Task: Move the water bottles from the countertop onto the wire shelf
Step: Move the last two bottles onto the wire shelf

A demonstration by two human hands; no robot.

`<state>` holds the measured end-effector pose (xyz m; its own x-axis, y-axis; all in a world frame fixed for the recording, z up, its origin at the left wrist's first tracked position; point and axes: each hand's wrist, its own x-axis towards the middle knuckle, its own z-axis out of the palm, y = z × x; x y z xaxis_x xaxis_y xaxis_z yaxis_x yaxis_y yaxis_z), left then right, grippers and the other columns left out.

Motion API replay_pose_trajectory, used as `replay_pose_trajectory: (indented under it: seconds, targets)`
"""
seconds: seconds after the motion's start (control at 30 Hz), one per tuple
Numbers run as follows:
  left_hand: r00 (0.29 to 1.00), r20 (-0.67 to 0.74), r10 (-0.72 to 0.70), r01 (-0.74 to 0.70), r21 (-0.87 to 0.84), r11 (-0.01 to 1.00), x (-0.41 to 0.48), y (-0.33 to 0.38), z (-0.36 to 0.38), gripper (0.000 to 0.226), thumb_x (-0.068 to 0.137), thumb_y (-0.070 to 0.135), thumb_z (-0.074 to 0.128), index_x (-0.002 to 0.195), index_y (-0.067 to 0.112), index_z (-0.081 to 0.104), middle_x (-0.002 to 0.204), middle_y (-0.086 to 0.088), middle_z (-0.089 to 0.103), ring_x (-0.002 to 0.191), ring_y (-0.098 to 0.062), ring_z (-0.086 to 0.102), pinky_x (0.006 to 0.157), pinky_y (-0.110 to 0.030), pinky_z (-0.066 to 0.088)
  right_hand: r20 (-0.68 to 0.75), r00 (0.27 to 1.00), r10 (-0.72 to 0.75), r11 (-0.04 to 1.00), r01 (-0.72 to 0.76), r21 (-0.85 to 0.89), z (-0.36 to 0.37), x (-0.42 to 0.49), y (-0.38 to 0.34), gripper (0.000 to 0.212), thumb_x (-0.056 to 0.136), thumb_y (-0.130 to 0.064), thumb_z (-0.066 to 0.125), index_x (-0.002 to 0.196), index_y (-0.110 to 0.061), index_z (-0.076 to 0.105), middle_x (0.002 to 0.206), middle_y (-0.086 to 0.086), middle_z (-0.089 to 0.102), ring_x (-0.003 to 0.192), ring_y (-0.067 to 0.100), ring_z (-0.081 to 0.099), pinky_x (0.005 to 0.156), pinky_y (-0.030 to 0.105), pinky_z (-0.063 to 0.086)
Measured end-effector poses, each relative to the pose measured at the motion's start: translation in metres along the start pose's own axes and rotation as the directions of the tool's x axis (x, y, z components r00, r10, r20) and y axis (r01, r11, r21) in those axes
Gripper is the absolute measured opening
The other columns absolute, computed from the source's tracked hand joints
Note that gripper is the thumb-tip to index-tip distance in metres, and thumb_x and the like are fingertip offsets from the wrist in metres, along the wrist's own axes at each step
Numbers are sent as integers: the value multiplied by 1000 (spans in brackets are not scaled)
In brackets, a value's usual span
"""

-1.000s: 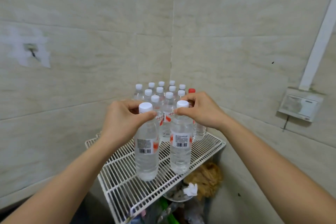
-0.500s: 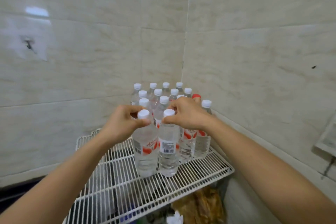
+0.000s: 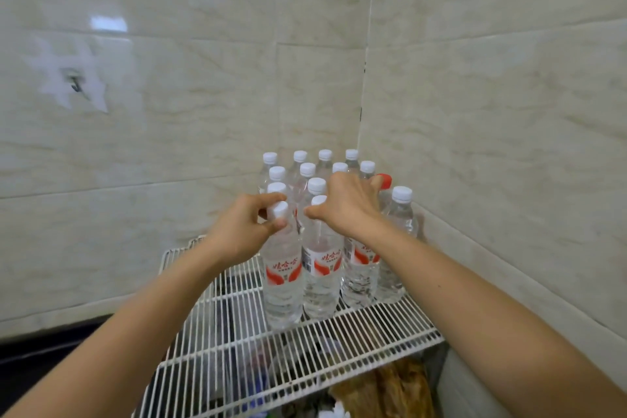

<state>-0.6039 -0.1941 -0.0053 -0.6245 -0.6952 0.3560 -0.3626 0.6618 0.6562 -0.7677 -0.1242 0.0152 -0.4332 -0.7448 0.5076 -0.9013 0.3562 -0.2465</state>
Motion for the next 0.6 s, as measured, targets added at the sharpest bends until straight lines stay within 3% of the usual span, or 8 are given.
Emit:
replay_pose_trajectory:
  seconds: [0.1, 0.27, 0.4, 0.6]
  targets:
    - [1000, -19, 17, -16, 42, 999, 0, 0, 5, 49, 89, 26, 63, 136, 21, 49, 114, 0, 68, 104, -13, 61, 90, -32, 49, -44, 999, 3, 1000, -4, -28, 6, 2, 3, 44, 72, -49, 69, 55, -20, 41, 53, -4, 45, 57, 18, 39, 79, 42, 22]
    - [996, -57, 75, -67, 133, 989, -2, 0, 12, 56, 87, 32, 64, 139, 25, 44, 131, -1, 61, 108, -17, 61, 87, -30, 47, -62, 998, -12, 995, 6, -97, 5, 4, 6, 45, 74, -53, 66, 56, -21, 39, 53, -4, 45, 51, 12, 30, 75, 41, 18]
    - [992, -105, 73, -59, 132, 989, -2, -2, 16, 57, 85, 31, 68, 138, 28, 47, 126, -1, 63, 103, -16, 61, 81, -27, 43, -30, 996, -83, 990, 80, -113, -1, 0, 7, 45, 76, -52, 63, 53, -22, 38, 54, -5, 42, 54, 12, 30, 71, 39, 12]
    - [968, -246, 50, -32, 79, 996, -1, -4, 26, 50, 84, 28, 69, 132, 26, 54, 113, -1, 69, 89, -8, 54, 76, -26, 39, 133, 983, -124, 992, 128, -20, -15, -3, 11, 35, 79, -44, 64, 60, -21, 45, 62, -5, 46, 77, 23, 45, 73, 40, 21]
